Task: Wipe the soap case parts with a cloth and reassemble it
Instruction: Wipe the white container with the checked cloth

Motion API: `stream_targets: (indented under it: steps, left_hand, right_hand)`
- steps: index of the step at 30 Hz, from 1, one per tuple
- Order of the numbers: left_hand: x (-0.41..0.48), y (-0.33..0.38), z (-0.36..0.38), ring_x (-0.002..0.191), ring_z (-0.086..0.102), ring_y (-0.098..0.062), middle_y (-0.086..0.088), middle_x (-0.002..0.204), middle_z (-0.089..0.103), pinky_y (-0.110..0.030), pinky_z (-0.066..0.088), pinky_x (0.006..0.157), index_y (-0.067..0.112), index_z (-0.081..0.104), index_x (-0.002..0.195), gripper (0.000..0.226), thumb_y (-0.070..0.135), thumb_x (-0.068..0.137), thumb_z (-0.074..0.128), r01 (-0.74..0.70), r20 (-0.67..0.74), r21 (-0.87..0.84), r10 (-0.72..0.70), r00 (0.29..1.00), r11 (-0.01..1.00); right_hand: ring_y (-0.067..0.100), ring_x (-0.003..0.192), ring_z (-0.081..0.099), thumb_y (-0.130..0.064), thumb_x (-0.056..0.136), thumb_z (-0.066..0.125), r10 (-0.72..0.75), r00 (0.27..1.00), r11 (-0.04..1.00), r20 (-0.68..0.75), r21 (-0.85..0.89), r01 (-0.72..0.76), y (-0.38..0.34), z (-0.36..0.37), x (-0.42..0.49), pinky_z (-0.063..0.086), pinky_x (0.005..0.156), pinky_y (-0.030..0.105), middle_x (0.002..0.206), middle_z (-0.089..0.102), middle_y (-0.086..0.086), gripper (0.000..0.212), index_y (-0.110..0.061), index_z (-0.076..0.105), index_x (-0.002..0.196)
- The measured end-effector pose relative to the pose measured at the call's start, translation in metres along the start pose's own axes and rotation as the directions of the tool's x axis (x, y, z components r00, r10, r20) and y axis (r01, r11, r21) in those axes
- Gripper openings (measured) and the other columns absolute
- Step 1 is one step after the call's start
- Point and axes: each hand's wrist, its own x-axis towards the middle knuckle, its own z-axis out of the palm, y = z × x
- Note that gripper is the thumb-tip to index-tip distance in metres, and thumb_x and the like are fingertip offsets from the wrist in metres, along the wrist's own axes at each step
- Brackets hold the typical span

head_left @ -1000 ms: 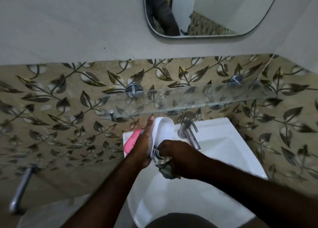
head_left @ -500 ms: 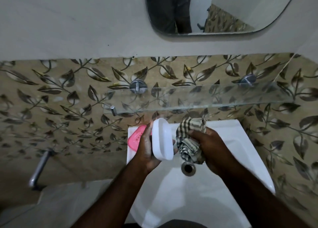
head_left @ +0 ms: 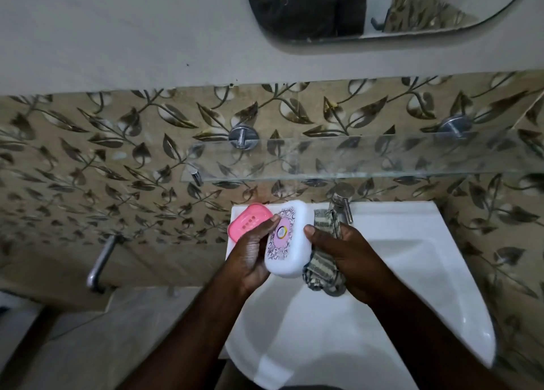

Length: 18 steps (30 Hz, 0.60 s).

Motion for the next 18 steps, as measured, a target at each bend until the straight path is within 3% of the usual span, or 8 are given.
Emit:
stream_targets:
  steps: [1,3,5,8,10,12,16,18]
  left_hand:
    - [-0.003,0.0,-0.006,0.08,0.07,-0.023,-0.014,0.092,0.072,-0.034,0.058,0.075,0.009,0.076,0.088,0.014,0.013,0.087,0.063,0.003,-0.016,-0.05,-0.004,1.0,0.999]
    - [0.002,-0.004,-0.022,0.098,0.064,-0.029,-0.019,0.111,0.064,-0.041,0.053,0.089,0.007,0.065,0.112,0.047,0.02,0.07,0.081,0.008,-0.001,-0.096,-0.008,1.0,0.995]
    - [0.001,-0.003,-0.03,0.113,0.048,-0.033,-0.022,0.123,0.048,-0.046,0.039,0.104,0.009,0.051,0.126,0.068,0.024,0.069,0.084,0.008,0.047,-0.081,-0.004,0.999,0.997]
    - [-0.002,0.001,-0.028,0.099,0.06,-0.035,-0.024,0.108,0.059,-0.047,0.051,0.088,0.003,0.053,0.123,0.064,0.013,0.067,0.082,-0.029,0.084,0.033,0.026,0.996,0.999]
    - [-0.006,0.005,-0.021,0.085,0.067,-0.03,-0.02,0.099,0.066,-0.042,0.056,0.072,0.002,0.054,0.122,0.055,-0.001,0.07,0.072,-0.109,0.077,0.156,0.098,0.992,0.982]
    - [-0.002,0.006,-0.019,0.087,0.066,-0.029,-0.019,0.102,0.066,-0.042,0.056,0.072,0.004,0.053,0.124,0.059,-0.006,0.068,0.07,-0.165,0.072,0.275,0.15,0.986,0.947]
    - [0.001,0.0,-0.02,0.087,0.067,-0.018,0.002,0.095,0.072,-0.04,0.055,0.081,0.013,0.058,0.114,0.048,-0.008,0.074,0.075,-0.26,0.098,0.622,0.257,0.962,0.739]
    - [0.002,-0.002,-0.015,0.091,0.068,-0.012,0.006,0.1,0.073,-0.036,0.054,0.086,0.021,0.058,0.117,0.048,0.0,0.077,0.076,-0.302,0.154,0.746,0.288,0.945,0.594]
  right_hand:
    - [0.039,0.099,0.065,-0.012,0.091,0.063,0.015,1.0,0.999,0.017,-0.035,-0.015,0.002,-0.001,0.001,0.056,0.081,0.051,0.114,0.067,0.027,0.029,0.002,0.064,0.117]
    - [0.04,0.091,0.055,-0.015,0.086,0.071,0.051,0.998,0.994,0.033,-0.102,-0.048,0.004,-0.004,0.004,0.049,0.076,0.057,0.107,0.062,0.031,0.034,0.004,0.063,0.113]
    - [0.036,0.084,0.049,-0.011,0.083,0.072,0.071,0.997,0.993,0.006,-0.1,-0.07,0.007,-0.006,0.007,0.047,0.07,0.05,0.093,0.056,0.029,0.033,0.008,0.06,0.108]
    - [0.03,0.07,0.049,-0.005,0.083,0.071,0.051,0.998,0.992,-0.038,-0.116,-0.055,0.007,-0.005,0.015,0.045,0.062,0.036,0.08,0.054,0.021,0.023,0.009,0.059,0.097]
    - [0.023,0.064,0.059,-0.001,0.082,0.071,-0.045,0.994,0.972,-0.102,-0.234,0.02,0.004,-0.004,0.017,0.049,0.063,0.035,0.074,0.066,0.016,0.01,0.001,0.067,0.091]
    - [0.02,0.069,0.064,0.003,0.081,0.072,-0.116,0.981,0.927,-0.156,-0.372,0.051,0.0,-0.004,0.02,0.053,0.07,0.038,0.079,0.073,0.013,0.011,0.0,0.07,0.091]
    - [0.02,0.065,0.062,-0.017,0.082,0.071,-0.284,0.899,0.83,-0.335,-0.555,0.055,-0.008,-0.015,0.022,0.054,0.07,0.044,0.07,0.069,0.004,0.008,-0.01,0.069,0.081]
    - [0.018,0.073,0.061,-0.026,0.078,0.061,-0.391,0.866,0.712,-0.311,-0.699,0.07,-0.015,-0.008,0.02,0.053,0.074,0.04,0.077,0.068,0.001,0.013,-0.017,0.068,0.083]
